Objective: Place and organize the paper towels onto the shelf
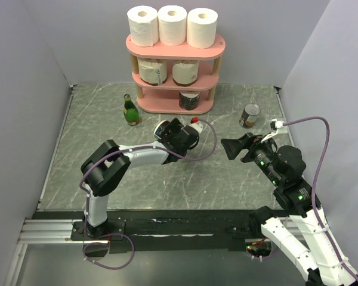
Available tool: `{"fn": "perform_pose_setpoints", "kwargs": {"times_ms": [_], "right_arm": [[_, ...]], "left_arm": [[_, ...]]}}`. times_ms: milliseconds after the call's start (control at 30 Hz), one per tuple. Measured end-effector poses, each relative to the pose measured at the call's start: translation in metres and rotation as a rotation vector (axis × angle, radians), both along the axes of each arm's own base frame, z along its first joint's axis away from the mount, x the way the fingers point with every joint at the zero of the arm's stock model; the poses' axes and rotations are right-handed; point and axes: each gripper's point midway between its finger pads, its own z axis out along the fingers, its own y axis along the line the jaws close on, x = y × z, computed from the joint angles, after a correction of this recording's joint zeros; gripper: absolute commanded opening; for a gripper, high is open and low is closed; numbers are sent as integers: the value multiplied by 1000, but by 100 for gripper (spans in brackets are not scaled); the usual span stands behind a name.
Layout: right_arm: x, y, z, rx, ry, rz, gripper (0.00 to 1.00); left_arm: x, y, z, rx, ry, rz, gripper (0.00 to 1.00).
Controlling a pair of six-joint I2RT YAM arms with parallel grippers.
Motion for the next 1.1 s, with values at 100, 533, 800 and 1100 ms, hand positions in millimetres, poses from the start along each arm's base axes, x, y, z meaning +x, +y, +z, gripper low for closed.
{"fn": "perform_pose_setpoints", "kwargs": {"times_ms": [100, 533, 800, 1100], "right_arm": [[0, 0, 0, -3, -1, -2, 100], [1, -2, -1, -12, -3, -10, 100], [1, -2, -1, -12, -3, -10, 100], [0, -2, -1, -11, -3, -8, 100]], "left_arm": [[5, 0, -5, 37, -14, 5, 88], [23, 3, 0, 87, -99, 55, 51], [34, 24, 16, -149, -7, 123, 47], [48, 55, 48, -697, 133, 284, 50]]}}
